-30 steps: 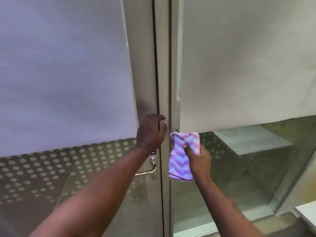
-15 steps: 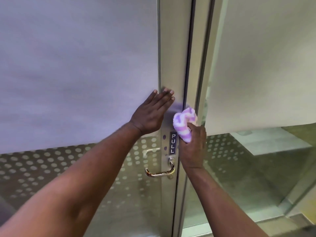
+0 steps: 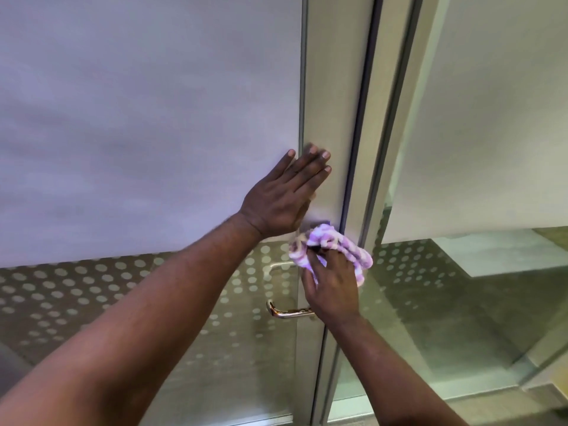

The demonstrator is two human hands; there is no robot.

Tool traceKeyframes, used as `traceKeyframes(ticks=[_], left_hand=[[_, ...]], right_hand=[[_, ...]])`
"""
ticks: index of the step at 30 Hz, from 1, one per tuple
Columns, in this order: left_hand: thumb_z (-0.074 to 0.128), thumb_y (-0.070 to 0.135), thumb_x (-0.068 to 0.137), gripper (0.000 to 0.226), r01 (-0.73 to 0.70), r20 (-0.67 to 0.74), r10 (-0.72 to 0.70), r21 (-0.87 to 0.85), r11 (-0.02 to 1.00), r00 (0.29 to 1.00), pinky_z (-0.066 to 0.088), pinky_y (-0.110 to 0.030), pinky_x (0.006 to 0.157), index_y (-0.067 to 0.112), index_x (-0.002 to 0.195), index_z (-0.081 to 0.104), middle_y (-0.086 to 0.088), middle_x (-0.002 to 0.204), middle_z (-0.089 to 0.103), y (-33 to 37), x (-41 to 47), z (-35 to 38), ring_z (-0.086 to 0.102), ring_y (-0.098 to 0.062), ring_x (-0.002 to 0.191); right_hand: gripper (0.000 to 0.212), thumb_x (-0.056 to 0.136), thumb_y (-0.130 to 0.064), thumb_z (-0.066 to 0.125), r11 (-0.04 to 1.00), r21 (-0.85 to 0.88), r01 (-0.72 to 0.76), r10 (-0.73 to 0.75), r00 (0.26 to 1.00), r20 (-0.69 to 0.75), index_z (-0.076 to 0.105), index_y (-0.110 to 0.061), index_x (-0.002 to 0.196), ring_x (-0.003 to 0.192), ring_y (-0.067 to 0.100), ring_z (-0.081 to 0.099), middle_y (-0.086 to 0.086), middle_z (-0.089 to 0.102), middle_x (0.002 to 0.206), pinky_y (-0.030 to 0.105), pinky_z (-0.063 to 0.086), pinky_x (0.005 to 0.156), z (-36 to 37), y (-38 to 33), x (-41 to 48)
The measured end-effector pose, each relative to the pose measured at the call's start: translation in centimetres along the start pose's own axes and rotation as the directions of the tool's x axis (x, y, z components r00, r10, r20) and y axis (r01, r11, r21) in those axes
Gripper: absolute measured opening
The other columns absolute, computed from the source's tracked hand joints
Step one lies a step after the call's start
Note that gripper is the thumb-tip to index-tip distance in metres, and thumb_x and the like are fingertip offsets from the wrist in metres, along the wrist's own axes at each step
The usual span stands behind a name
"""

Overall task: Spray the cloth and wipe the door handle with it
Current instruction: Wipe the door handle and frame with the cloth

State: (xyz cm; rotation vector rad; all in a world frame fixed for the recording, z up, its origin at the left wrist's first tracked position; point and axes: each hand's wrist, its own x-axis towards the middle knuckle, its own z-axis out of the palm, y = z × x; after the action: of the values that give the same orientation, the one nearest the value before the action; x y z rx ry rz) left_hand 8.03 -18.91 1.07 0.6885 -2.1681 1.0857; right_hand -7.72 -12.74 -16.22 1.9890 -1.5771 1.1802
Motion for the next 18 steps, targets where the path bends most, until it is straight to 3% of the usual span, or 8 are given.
traceKeyframes(ticks=[6,12,18], left_hand=[[0.043,0.015,0.105,0.054,0.005,0.002,-0.005,-0.004,1.000,1.000,0.010,-0.048,0.131,0.004,0.158,0.040,-0.017,0.167,0.034,-0.1,-0.1,0.1,0.028,-0.032,0.157],[0.044,0.013,0.103,0.055,0.013,-0.003,-0.013,-0.002,1.000,1.000,0.010,-0.048,0.130,0.004,0.157,0.040,-0.017,0.166,0.035,0.0,0.0,0.2,0.029,-0.033,0.157],[0.040,0.013,0.104,0.053,0.018,-0.003,-0.018,-0.006,1.000,1.000,0.013,-0.049,0.129,0.004,0.156,0.043,-0.017,0.165,0.037,0.0,0.0,0.2,0.031,-0.032,0.156]], right_hand=[[0.036,0.082,-0.014,0.070,0.998,-0.017,0.052,-0.051,0.997,0.056,0.075,-0.021,0.117,0.092,0.035,0.066,0.008,0.068,0.108,0.043,0.051,0.075,1.2,1.4,-2.4],[0.027,0.087,-0.021,0.067,0.997,0.013,0.074,-0.072,0.989,-0.130,0.076,-0.018,0.113,0.087,0.031,0.065,0.007,0.070,0.101,0.042,0.053,0.073,0.3,1.2,0.9],[0.022,0.093,-0.020,0.060,0.999,0.040,0.014,0.000,0.943,-0.333,0.075,-0.016,0.109,0.087,0.020,0.062,0.002,0.070,0.095,0.035,0.050,0.071,0.1,1.0,3.4]])
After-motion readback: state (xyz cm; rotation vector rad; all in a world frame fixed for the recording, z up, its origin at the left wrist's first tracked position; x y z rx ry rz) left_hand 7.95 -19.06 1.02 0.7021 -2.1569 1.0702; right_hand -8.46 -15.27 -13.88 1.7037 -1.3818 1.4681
